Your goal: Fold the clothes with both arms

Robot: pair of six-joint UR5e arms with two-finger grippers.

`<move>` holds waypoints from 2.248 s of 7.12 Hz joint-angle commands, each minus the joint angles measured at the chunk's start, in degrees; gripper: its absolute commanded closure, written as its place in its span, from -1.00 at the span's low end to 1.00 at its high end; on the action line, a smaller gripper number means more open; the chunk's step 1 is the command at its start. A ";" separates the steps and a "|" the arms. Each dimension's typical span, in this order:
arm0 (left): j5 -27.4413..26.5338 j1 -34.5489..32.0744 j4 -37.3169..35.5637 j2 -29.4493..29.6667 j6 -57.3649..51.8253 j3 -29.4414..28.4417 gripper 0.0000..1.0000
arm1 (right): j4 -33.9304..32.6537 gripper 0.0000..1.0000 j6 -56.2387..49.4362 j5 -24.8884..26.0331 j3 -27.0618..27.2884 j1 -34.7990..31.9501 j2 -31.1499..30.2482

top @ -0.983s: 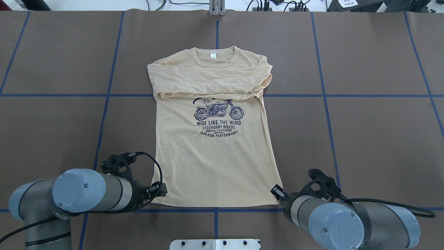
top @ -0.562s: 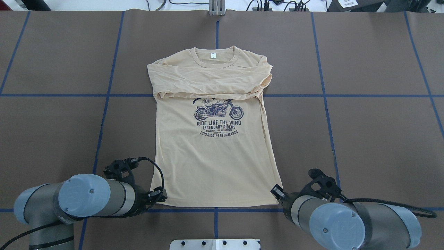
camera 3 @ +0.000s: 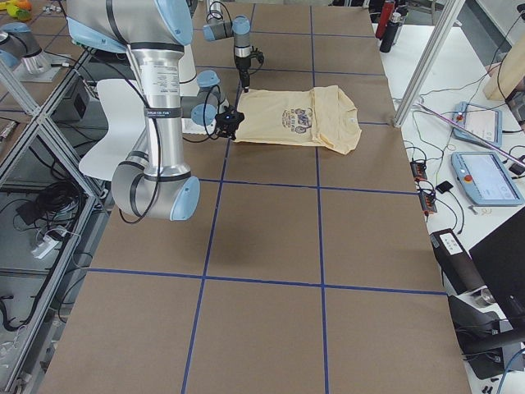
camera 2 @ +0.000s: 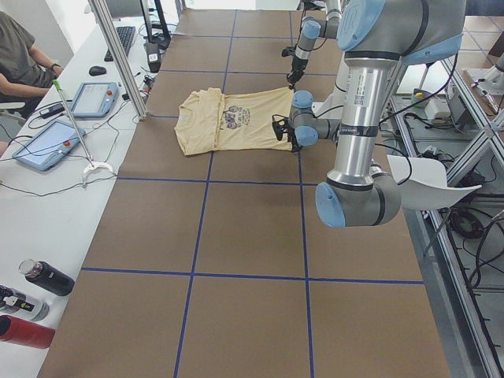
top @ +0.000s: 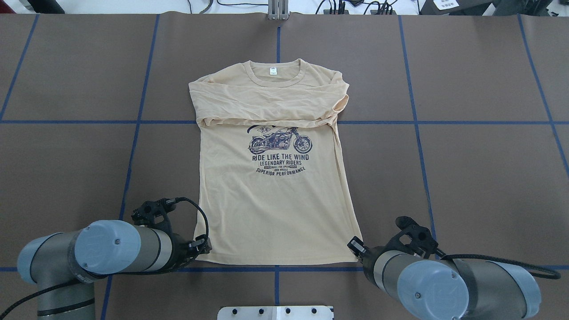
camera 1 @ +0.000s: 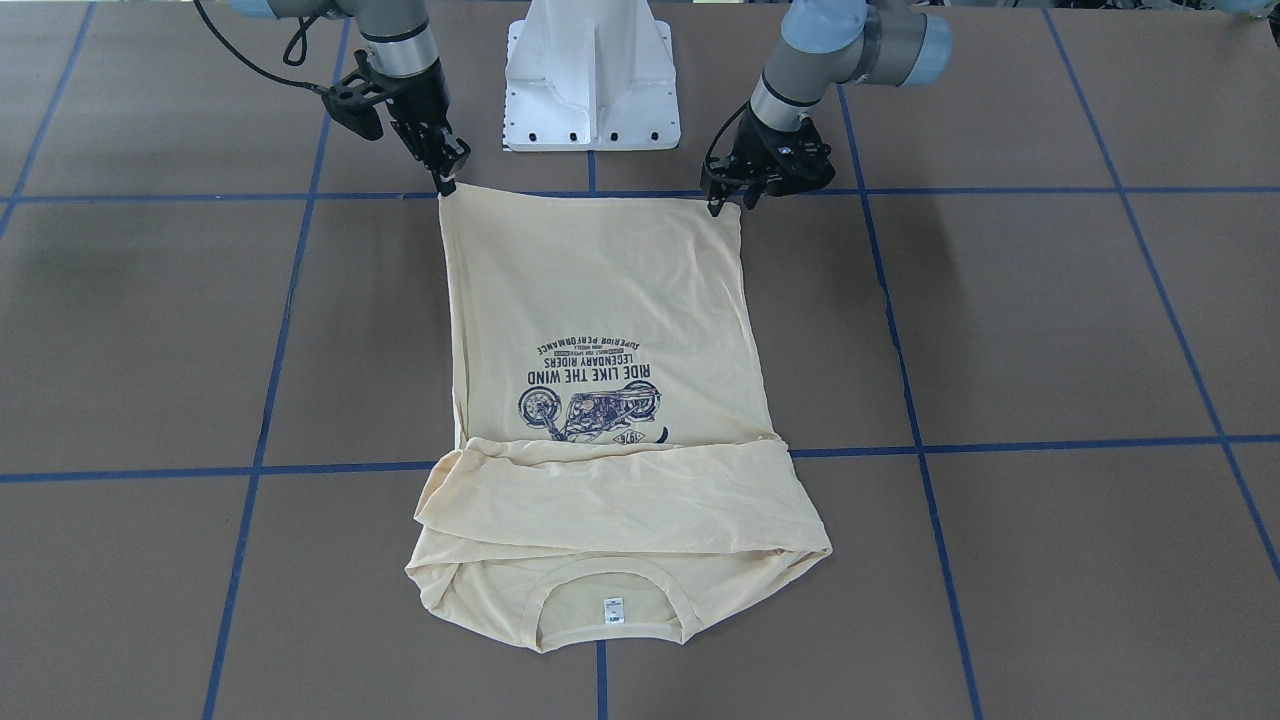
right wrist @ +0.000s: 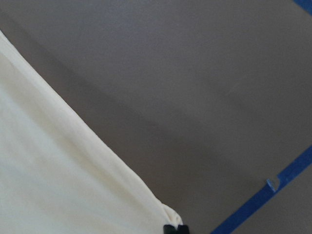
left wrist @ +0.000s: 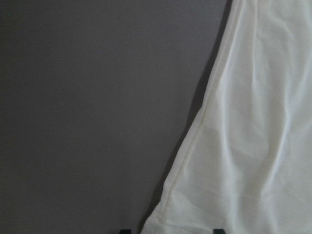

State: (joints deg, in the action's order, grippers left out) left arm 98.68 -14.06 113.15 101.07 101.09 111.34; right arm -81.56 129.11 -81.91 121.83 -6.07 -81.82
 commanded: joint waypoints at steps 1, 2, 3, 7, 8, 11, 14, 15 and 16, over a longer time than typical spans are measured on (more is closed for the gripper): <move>-0.07 0.00 -0.03 -0.08 -0.02 0.02 -0.06 | 0.00 1.00 0.00 0.00 -0.01 0.00 0.00; -0.07 0.00 -0.03 -0.17 0.33 0.28 0.13 | 0.00 1.00 0.00 0.00 -0.01 0.00 0.00; -0.07 0.00 -0.03 -0.17 0.34 0.28 0.44 | 0.00 1.00 0.00 0.00 -0.01 -0.08 -0.09; 0.11 -0.53 -0.21 -0.52 0.25 2.38 1.00 | 0.00 1.00 0.00 0.00 0.07 -0.17 -0.09; 0.28 -0.61 -0.99 -1.66 0.25 4.13 1.00 | 0.00 1.00 0.00 -0.17 0.60 -0.17 -0.18; 1.59 -0.53 -4.16 -4.55 0.51 12.56 1.00 | -2.72 1.00 0.09 -3.94 7.27 0.61 -3.25; 3.45 -0.35 -10.49 -3.78 6.92 18.03 1.00 | -3.08 1.00 0.17 -6.94 12.01 0.27 -4.65; 3.62 -0.44 -10.49 -2.73 7.01 18.12 1.00 | -5.08 1.00 0.00 -9.90 12.81 -4.17 -3.88; 3.89 -3.22 -10.49 -1.50 7.28 17.60 1.00 | -6.75 1.00 -0.35 -16.54 11.69 -9.44 -1.78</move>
State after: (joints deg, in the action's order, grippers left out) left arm 102.29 -15.20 102.80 98.28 107.92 129.13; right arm -86.35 129.09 -92.25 133.86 -9.95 -85.40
